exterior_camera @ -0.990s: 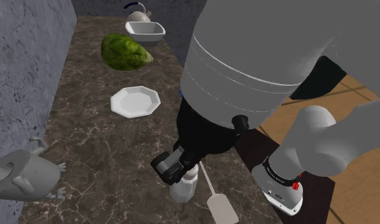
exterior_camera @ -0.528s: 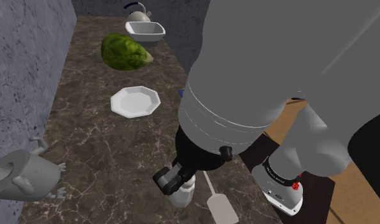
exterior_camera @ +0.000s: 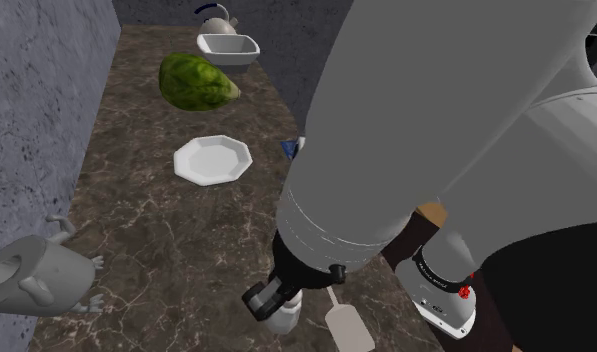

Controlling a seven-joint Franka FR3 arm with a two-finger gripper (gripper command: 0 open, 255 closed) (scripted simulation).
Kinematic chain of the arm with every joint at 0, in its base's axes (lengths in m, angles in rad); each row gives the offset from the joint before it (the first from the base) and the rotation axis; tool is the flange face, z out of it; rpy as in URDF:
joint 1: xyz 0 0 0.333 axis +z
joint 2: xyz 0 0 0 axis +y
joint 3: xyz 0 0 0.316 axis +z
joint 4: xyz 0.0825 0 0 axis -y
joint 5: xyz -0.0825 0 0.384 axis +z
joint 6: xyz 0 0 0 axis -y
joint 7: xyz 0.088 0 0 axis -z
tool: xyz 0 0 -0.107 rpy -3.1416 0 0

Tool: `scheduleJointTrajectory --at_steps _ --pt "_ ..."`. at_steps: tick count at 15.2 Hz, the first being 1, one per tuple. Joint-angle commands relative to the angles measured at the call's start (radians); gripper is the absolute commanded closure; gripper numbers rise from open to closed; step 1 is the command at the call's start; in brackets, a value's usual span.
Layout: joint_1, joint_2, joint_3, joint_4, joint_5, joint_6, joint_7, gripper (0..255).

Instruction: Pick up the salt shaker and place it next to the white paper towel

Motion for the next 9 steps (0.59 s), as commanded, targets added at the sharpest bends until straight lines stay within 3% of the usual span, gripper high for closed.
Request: scheduleJointTrajectory --at_steps 1,5,9 --pt "0.0 0.006 0.009 -0.021 0.004 0.028 0.0 255" --pt "-0.001 0.02 0.033 -0.07 0.013 0.092 0.002 255" --pt "-0.001 0.02 0.033 -0.07 0.013 0.092 0.002 255"
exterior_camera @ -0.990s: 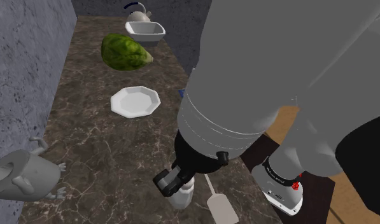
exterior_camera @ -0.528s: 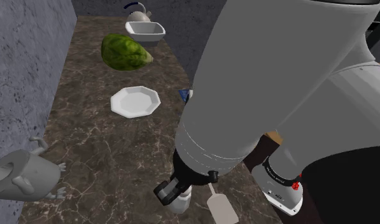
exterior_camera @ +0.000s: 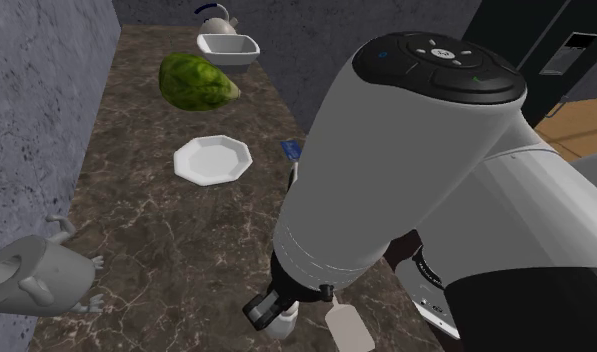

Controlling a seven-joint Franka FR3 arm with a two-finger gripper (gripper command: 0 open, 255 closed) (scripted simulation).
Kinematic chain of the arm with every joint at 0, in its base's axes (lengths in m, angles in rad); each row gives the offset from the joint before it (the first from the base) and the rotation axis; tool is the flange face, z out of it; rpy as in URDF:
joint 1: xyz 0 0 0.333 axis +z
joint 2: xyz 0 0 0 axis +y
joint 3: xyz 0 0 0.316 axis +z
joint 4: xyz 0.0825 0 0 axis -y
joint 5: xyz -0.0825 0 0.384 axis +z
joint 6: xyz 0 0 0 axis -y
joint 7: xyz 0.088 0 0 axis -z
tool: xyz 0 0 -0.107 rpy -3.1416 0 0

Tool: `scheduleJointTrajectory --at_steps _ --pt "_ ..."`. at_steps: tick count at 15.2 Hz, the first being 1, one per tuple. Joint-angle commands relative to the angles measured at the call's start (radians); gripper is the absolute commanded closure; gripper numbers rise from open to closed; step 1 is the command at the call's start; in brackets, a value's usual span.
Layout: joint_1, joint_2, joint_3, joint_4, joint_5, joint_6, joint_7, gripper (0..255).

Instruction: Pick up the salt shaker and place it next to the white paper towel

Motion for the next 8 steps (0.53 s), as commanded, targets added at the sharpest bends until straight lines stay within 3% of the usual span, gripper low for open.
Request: scheduleJointTrajectory --at_steps 1,4,5,8 --pt "0.0 0.0 0.0 -0.001 0.0 0.002 0.0 255" --pt "0.0 0.0 0.0 -0.001 0.0 0.002 0.0 255" --pt "0.0 0.0 0.001 -0.001 0.0 0.002 0.0 0" --pt "0.0 0.0 0.001 -0.001 0.0 0.002 0.0 0"
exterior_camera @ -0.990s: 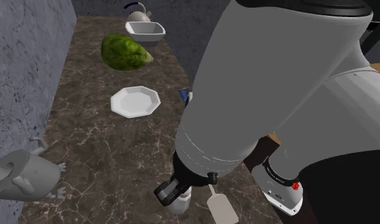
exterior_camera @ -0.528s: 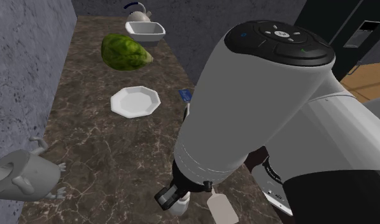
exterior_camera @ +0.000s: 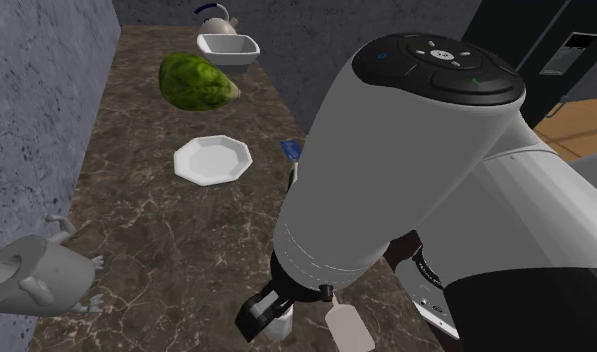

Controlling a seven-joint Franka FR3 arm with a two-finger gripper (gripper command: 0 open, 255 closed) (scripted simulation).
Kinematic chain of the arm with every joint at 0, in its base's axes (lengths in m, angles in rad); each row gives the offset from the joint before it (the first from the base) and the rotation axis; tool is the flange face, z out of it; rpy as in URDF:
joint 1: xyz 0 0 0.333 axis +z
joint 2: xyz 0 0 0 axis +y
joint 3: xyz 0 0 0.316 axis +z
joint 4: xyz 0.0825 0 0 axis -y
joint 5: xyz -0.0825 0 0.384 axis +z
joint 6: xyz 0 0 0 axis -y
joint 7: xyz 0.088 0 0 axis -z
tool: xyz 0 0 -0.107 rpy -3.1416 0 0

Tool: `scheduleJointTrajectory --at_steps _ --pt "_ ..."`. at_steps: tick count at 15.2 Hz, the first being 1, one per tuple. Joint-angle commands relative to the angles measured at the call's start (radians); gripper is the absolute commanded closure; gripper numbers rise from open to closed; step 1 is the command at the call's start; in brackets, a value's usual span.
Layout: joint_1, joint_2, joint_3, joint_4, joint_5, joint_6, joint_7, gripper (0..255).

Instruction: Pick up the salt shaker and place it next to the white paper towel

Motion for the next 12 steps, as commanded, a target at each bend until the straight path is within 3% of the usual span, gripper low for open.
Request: scheduleJointTrajectory --at_steps 1,6,12 --pt "0.0 0.0 0.0 0.0 0.0 0.0 0.0 0" --pt "0.01 -0.043 -0.051 0.092 -0.011 -0.136 -0.002 0" --pt "0.01 -0.042 -0.051 0.092 -0.012 -0.136 -0.002 0"
